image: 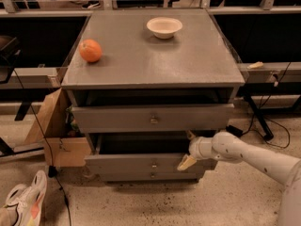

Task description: Close middle drawer

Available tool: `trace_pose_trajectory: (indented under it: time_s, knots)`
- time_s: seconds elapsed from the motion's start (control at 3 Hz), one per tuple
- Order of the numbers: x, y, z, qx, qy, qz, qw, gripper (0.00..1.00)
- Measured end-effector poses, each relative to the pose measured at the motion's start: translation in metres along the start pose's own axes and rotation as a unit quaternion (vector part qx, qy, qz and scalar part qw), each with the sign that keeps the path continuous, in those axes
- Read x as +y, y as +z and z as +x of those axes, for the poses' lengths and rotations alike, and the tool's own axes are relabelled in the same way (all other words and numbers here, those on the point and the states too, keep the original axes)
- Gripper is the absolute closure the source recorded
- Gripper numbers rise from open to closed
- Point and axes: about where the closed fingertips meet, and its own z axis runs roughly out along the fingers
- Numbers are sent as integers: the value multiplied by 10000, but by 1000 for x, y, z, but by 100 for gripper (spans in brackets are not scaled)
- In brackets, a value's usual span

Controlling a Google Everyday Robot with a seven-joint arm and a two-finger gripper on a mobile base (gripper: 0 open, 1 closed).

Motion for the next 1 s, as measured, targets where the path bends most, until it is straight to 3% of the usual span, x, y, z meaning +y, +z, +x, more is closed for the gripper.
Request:
trace_pose_trajectory:
  time_s: [1.0]
  knots:
    - [7, -3, 0, -15, -4, 28, 10000, 66]
